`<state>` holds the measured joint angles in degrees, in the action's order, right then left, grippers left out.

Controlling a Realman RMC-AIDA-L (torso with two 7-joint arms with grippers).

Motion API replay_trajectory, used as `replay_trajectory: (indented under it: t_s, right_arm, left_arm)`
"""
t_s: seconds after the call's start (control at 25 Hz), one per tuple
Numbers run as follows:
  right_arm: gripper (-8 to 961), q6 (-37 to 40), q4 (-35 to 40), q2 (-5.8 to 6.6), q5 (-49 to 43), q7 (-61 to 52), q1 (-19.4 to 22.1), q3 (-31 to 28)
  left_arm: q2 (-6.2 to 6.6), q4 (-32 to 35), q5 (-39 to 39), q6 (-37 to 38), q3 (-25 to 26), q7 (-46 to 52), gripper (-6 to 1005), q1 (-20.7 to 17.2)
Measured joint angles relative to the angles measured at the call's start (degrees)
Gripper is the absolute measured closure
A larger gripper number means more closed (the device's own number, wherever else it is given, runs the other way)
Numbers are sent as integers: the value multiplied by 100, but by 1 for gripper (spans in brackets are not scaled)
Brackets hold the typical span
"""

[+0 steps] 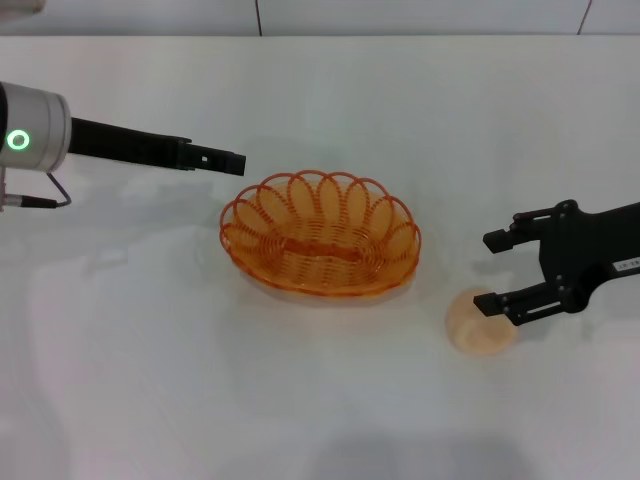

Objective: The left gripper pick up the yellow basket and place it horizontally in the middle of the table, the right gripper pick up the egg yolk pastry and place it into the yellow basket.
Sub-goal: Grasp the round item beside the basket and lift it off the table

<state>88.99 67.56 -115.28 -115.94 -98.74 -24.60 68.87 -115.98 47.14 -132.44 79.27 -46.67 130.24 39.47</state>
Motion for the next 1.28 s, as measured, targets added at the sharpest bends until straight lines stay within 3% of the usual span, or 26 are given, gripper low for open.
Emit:
replay_trajectory:
  t_s: [0.44, 1.0, 1.28]
  right_arm:
    - [231, -264, -209, -11, -138, -193, -158, 307]
    - [235, -437, -409, -12, -288, -242, -131, 461]
    - [302, -467, -434, -6, -347, -243, -129, 461]
  left_arm:
    - [216, 57, 1015, 218, -9, -1006, 112, -273]
    - [180, 68, 1071, 310, -8, -1075, 112, -287]
    - [183, 68, 1072, 352, -8, -1072, 112, -293]
